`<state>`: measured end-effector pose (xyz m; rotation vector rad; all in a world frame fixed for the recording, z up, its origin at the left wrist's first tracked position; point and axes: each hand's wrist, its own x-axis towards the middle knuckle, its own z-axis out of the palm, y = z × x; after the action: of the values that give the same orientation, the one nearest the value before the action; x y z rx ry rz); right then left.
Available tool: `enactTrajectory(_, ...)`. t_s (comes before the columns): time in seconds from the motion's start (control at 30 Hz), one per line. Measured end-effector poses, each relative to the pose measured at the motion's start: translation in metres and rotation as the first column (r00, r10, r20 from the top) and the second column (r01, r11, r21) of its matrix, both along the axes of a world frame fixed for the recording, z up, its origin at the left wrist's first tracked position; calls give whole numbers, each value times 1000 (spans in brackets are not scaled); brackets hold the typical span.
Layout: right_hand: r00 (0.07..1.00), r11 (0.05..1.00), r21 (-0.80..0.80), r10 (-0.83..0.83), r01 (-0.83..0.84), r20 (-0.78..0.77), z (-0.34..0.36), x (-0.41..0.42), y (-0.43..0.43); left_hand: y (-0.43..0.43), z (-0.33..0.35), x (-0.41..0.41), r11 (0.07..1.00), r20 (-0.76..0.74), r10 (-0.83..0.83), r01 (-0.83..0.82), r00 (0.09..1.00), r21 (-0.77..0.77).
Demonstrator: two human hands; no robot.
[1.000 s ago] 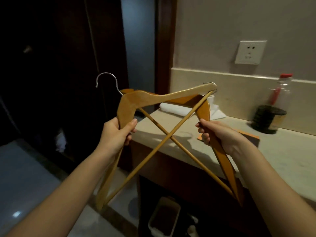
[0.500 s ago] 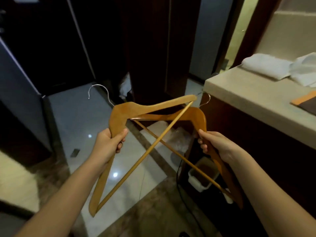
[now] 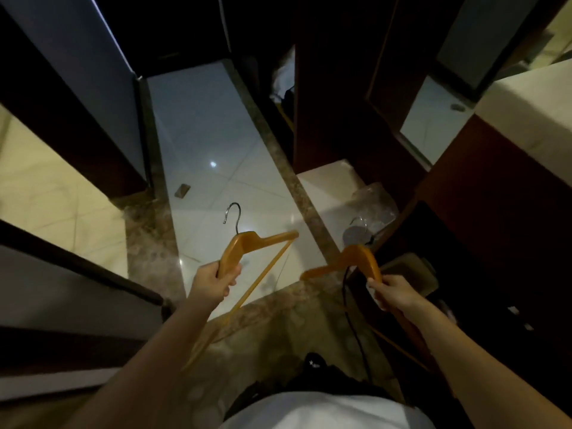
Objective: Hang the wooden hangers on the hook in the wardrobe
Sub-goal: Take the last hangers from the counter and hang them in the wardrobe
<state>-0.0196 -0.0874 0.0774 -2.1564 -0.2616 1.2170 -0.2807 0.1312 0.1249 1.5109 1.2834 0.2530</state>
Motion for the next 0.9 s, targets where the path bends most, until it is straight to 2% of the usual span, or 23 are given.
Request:
enactTrajectory(0.2, 986, 970, -189, 162, -151, 42, -64, 15, -29, -17, -54, -15, 990, -158, 39, -60, 987, -128)
enactTrajectory(0.5, 980, 926, -319, 191, -200, -57, -93, 18, -23, -21, -102, -67, 970, -384, 65, -148, 921, -192)
enactTrajectory(0.7, 976, 911, -352, 201, -216, -77, -95, 21, 52, 25, -117, -92, 957, -465, 65, -187, 883, -221)
enactTrajectory(0.9, 967, 923, -289, 241, -255, -81, -71, 25, 185, 104, -117, -98, 942, -468, 94, -231, 878, -244)
